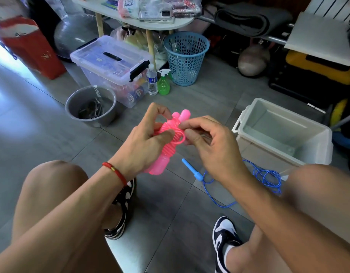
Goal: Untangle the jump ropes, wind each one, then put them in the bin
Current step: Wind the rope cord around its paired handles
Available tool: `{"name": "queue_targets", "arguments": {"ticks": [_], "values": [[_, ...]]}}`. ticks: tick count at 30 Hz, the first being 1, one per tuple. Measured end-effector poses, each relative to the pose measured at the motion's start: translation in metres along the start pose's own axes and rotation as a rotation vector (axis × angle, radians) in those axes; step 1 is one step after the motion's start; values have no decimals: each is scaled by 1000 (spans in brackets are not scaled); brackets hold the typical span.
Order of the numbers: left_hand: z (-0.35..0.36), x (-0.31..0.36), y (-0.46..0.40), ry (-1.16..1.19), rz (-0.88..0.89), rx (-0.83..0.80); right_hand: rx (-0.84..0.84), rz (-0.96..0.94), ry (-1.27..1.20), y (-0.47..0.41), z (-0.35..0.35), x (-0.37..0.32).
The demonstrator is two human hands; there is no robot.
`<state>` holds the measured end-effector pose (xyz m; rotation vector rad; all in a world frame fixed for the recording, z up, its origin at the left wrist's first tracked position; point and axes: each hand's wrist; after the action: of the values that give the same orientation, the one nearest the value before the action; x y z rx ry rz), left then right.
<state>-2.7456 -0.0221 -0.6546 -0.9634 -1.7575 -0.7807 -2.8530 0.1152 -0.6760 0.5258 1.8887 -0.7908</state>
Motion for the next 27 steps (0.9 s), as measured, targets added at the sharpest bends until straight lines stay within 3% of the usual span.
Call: {"name": "queue_targets", "arguments": {"ticks": [3, 10, 14, 20, 27], "values": [[3, -1, 3, -50, 13, -20, 20, 76, -62, 1, -3, -1], [3, -6, -1, -25, -24, 46, -17, -12, 96, 7, -6, -4], [10, -14, -4, -162, -2, 78, 15, 61, 136, 8, 1, -1], [17, -12, 1, -305, 38, 86, 94, 156, -39, 4, -1, -4], [22, -8, 7, -301, 147, 111, 134, 54, 62, 1, -5, -7]]}}
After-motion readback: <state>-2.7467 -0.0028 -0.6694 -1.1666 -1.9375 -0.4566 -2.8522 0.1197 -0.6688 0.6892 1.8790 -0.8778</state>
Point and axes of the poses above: each hand's wrist, its own y-axis away from the middle knuckle, its own z-axis out of the palm, x = y × z, and after that the axes turned 3 degrees about -z, right-handed
